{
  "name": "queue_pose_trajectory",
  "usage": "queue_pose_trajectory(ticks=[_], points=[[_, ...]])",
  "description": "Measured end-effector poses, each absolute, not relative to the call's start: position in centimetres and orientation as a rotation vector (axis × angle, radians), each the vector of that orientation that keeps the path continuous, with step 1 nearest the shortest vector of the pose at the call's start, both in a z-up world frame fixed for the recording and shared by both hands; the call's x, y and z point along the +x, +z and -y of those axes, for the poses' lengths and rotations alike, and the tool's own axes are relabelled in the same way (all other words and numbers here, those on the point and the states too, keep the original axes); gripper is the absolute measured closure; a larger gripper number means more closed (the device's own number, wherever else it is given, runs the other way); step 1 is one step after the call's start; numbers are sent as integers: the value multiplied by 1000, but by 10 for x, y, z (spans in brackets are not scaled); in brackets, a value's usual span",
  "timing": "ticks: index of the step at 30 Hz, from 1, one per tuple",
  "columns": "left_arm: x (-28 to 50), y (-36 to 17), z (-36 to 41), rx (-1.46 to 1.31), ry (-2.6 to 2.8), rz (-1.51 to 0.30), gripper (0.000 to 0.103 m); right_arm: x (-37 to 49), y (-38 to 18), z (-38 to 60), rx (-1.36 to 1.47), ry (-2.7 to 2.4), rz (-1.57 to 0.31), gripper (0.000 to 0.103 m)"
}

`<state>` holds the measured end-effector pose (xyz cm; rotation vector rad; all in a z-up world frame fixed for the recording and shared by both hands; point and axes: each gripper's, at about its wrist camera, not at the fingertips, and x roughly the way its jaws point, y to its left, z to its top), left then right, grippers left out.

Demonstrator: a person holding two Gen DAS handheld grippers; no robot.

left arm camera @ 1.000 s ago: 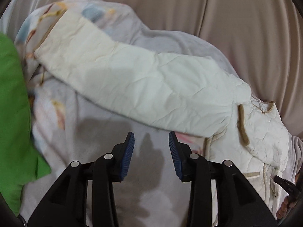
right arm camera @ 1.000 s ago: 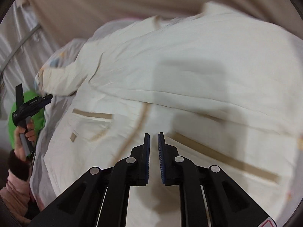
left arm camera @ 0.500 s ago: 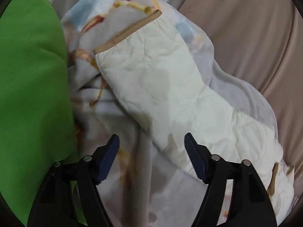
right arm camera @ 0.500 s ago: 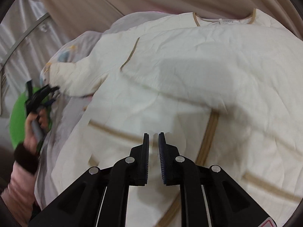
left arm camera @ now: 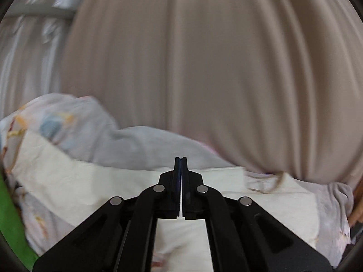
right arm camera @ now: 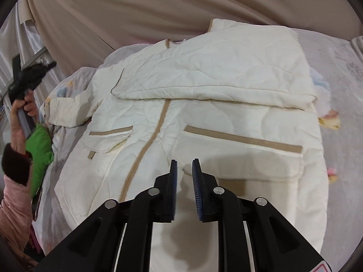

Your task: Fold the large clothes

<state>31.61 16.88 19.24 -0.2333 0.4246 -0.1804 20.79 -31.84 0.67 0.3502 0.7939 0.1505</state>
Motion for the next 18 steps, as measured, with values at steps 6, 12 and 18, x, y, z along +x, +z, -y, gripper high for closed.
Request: queue_pose_trajectory(ticks=[6,12,18], points=[[315,126,-156,-298,-176,-609,53,192,-3,312,322,141,-798,81],[318,28,-268,-459,132,-799,52,190,-15,304,316,159,-806,80],[309,40,-380,-485,451,-651,52,194,-19,289,263,143,-807,73]])
